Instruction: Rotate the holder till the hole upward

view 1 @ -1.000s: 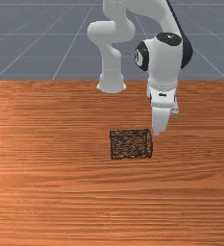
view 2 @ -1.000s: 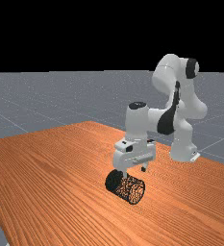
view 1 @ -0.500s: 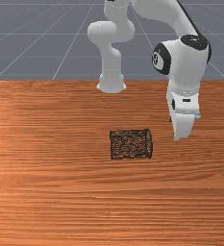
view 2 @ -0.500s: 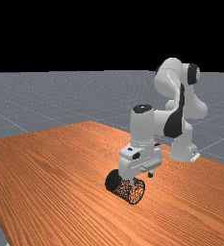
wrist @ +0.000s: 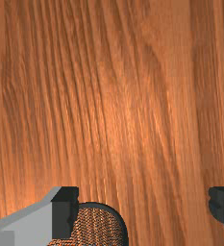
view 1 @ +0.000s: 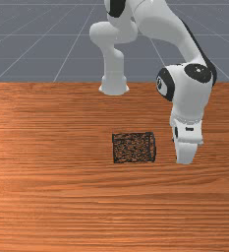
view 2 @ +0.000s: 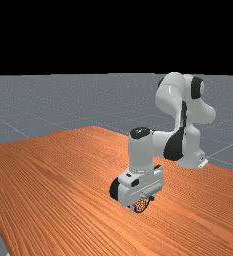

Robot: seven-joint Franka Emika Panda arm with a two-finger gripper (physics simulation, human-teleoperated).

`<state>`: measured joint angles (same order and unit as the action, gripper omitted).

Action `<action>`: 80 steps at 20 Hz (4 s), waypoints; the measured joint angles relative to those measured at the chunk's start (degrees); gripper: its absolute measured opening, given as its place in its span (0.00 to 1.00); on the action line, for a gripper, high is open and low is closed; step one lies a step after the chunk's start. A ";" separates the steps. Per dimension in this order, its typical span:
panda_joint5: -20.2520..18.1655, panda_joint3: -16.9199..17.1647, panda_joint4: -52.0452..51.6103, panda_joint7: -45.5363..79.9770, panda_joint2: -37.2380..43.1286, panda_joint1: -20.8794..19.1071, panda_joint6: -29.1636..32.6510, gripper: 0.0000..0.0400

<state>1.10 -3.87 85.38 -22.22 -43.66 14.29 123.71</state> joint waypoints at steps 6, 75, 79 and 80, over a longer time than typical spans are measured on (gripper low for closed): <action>2.77 2.42 2.73 2.97 -3.33 2.01 7.73 1.00; -0.08 7.90 10.71 -12.20 6.78 1.82 -7.42 0.11; -9.93 7.26 16.81 -21.58 14.00 -0.84 -10.09 0.14; -11.64 7.55 20.50 -23.07 16.39 -1.02 -9.38 0.13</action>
<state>-10.54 3.69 105.87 -45.30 -27.28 13.27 114.33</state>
